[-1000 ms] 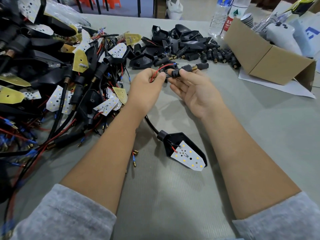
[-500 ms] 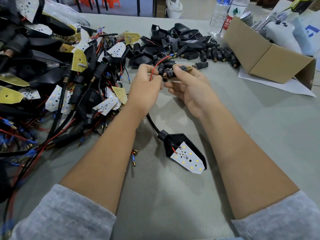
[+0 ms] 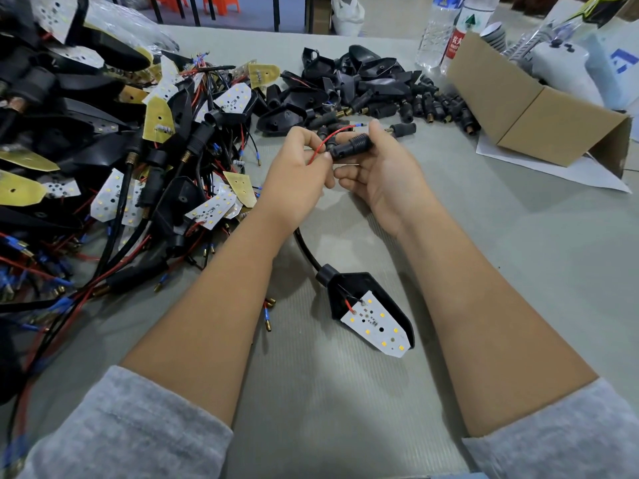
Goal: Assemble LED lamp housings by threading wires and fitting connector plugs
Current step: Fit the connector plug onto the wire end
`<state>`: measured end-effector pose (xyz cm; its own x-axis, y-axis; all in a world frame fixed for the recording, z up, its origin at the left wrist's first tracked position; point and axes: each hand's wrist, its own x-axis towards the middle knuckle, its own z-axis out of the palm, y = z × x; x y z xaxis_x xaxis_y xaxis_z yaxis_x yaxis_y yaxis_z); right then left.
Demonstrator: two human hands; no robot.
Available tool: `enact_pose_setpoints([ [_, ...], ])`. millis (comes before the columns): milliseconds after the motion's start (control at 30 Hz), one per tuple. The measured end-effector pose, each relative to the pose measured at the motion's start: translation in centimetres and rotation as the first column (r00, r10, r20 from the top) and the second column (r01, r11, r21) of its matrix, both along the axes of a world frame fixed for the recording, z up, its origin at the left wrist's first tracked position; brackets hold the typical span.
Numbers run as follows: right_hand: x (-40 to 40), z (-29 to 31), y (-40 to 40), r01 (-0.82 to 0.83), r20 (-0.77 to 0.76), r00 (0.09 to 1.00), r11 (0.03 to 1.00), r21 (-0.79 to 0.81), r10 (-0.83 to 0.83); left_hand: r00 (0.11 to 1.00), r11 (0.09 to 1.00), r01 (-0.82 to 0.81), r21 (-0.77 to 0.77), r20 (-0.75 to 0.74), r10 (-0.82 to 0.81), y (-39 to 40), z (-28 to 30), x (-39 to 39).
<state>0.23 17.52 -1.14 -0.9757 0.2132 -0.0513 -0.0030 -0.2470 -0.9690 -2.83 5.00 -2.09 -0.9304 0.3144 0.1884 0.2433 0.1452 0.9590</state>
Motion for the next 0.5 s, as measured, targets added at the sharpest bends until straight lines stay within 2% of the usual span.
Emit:
enact_pose_setpoints([
  [200, -0.01, -0.26, 0.11, 0.047, -0.017, 0.999, 0.995, -0.090, -0.049, 0.997, 0.998, -0.002, 0.067, 0.071, -0.003, -0.06, 0.14, -0.11],
  [400, -0.04, -0.24, 0.17, 0.043, -0.001, 0.999, 0.998, -0.051, -0.043, 0.988, 0.984, -0.120, 0.132, 0.115, 0.105, 0.09, 0.17, -0.30],
  [500, 0.04, -0.21, 0.32, 0.039, -0.006, 0.999, 0.995, -0.089, -0.039, 0.984, 0.966, -0.137, 0.218, 0.144, 0.107, -0.04, 0.32, -0.39],
])
